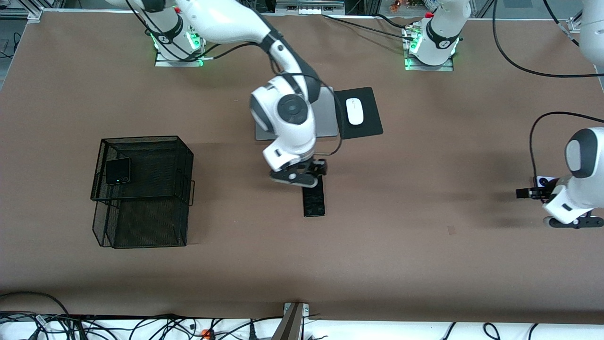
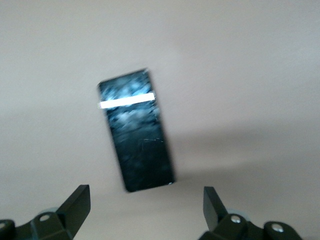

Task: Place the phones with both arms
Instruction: 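Grasp the bar phone with the right gripper while the left grasps the white phone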

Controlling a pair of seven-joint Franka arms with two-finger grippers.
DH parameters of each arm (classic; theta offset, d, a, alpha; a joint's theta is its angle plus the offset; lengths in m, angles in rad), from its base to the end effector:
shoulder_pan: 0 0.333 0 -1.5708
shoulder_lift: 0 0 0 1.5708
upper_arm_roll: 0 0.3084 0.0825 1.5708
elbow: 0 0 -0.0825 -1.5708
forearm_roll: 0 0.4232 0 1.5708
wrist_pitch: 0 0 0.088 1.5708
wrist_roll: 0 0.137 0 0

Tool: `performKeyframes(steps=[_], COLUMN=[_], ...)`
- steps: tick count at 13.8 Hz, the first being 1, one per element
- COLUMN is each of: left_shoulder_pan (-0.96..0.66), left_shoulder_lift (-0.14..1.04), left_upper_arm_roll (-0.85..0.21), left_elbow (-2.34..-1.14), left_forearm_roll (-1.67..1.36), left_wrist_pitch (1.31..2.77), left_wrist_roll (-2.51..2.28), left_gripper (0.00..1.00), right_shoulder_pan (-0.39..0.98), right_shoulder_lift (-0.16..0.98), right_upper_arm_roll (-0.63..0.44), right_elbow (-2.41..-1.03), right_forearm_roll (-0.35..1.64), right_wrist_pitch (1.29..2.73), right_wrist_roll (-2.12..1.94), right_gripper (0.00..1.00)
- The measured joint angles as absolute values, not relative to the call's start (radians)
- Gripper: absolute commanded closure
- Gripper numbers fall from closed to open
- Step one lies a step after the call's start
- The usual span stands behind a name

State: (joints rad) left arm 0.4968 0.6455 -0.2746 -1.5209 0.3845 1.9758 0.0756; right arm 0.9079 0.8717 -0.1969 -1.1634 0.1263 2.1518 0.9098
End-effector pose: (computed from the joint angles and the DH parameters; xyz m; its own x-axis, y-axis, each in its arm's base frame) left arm 0.6828 0.2103 0.2238 0.9834 0.0180 -0.1804 -0.0086 -0.9893 -0.1457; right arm 0.5796 0.5646 0.2349 0.9767 -0.1848 0.1094 -0.1766 -0.9810 -0.0809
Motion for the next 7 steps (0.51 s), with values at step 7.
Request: performKeyframes(steps=[7], left_shoulder_pan=[0.698], left_shoulder_lift=[0.751], left_upper_arm_roll=[-0.278], left_elbow=[-1.568], left_forearm_roll=[0.385], left_wrist_pitch=[2.268], left_wrist_roll=[0.415], left_gripper=[0.0], right_shoulder_pan=[0.938], right_shoulder_lift=[0.954], right_upper_arm_roll=[-0.196], right_elbow=[-1.16], right_forearm_roll=[0.034], right_wrist_pitch=[2.259], right_wrist_roll=[0.915], right_gripper=[0.0])
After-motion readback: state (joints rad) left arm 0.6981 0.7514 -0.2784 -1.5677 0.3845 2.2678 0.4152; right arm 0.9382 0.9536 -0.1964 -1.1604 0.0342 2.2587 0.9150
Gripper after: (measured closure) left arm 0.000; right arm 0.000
